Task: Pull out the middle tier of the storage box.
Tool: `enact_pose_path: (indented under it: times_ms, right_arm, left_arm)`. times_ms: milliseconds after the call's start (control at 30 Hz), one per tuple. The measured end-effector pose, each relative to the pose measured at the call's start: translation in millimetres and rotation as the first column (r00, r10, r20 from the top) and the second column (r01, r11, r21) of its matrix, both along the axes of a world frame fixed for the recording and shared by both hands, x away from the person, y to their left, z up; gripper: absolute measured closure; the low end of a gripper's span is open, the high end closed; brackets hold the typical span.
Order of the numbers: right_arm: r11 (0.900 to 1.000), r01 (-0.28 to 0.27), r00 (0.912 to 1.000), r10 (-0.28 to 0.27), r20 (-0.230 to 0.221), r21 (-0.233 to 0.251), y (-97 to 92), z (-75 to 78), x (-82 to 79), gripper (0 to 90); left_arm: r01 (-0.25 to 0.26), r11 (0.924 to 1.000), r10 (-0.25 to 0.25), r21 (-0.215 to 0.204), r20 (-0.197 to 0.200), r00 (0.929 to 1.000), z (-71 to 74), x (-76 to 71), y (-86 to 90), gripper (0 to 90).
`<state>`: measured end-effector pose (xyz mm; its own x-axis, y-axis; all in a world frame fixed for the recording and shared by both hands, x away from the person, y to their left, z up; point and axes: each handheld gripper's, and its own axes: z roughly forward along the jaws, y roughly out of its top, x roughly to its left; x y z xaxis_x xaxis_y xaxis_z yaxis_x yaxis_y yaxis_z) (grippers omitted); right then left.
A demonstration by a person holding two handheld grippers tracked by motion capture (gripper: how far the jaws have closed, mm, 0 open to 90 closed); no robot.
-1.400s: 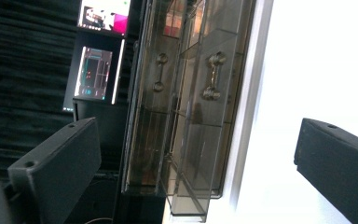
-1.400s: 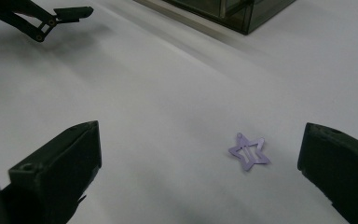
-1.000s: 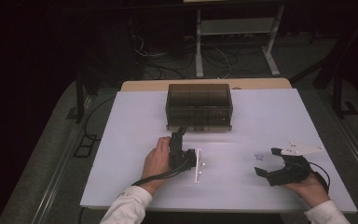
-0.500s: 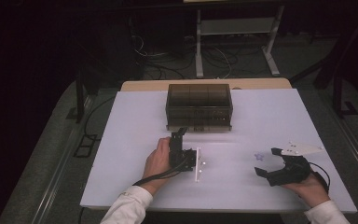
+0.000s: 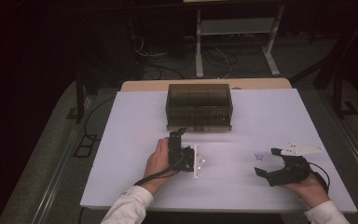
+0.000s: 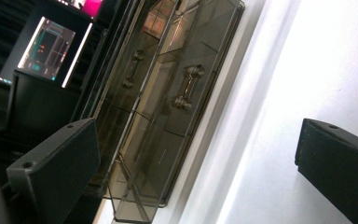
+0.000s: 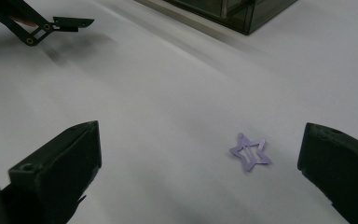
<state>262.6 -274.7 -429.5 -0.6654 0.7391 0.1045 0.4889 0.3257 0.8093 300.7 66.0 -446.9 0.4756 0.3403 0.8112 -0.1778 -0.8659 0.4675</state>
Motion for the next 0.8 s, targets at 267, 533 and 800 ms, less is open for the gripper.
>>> enact_pose_path:
  times_ms: [267, 533, 800]
  right_arm:
    - [1.0, 0.001, 1.0, -0.001, -0.002, 0.002, 0.0, -0.5, 0.1, 0.0]
    - [1.0, 0.004, 1.0, -0.004, 0.002, 0.004, -0.2, -0.5, 0.2, 0.0]
    - [1.0, 0.004, 1.0, -0.004, 0.002, 0.003, -0.3, -0.3, 0.1, 0.0]
  left_arm:
    - [-0.009, 0.9989, 0.007, -0.046, -0.041, 0.9991, 0.8, 2.2, 2.1, 0.0]
    - [-0.02, 0.9963, 0.014, -0.084, -0.073, 0.9972, 3.2, 3.6, 3.2, 0.0]
    - [-0.027, 0.992, 0.014, -0.123, -0.108, 0.994, 4.6, 4.9, 4.4, 0.0]
